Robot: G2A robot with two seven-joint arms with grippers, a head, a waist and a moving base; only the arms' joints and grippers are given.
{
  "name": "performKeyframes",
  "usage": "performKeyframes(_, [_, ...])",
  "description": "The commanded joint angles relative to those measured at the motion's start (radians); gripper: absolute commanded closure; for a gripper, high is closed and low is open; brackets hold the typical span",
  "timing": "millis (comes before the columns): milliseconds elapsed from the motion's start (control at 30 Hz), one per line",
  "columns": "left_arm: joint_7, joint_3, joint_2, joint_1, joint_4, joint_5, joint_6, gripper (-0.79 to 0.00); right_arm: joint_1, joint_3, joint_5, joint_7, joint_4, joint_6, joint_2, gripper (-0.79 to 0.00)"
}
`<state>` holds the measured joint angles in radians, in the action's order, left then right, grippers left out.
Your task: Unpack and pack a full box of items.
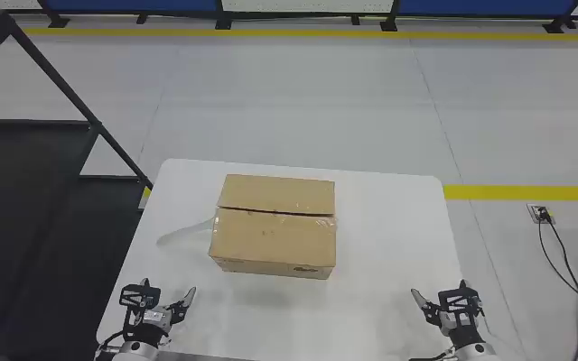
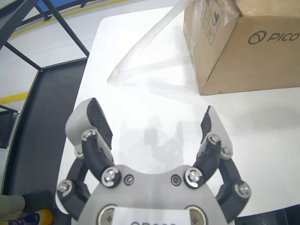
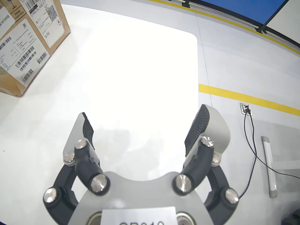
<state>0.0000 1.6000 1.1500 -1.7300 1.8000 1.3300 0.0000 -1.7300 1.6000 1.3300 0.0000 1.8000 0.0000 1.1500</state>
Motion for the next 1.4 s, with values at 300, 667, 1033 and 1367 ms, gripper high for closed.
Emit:
performKeyframes(300, [0.055, 0.016, 0.004, 0.025, -0.019, -0.059, -0.032, -0.785, 0.045, -0.033, -0.092, 0.034, 0.070, -0.103, 0.005, -0.785])
performKeyframes(667, [0.054, 0.070, 0.004, 0.094, 0.020, -0.160, -0.099, -0.785, 0.116, -0.074, -0.113, 0.183, 0.249, -0.191, 0.004, -0.785])
performKeyframes(1033, [0.054, 0.070, 0.004, 0.094, 0.020, -0.160, -0.099, -0.785, 0.116, -0.077, -0.125, 0.180, 0.248, -0.196, 0.005, -0.785])
performKeyframes(1367, [0.008, 0.058, 0.010, 0.202, -0.044, -0.285, -0.136, -0.785, 0.317, -0.141, -0.608, 0.277, 0.103, -0.400, 0.015, -0.785])
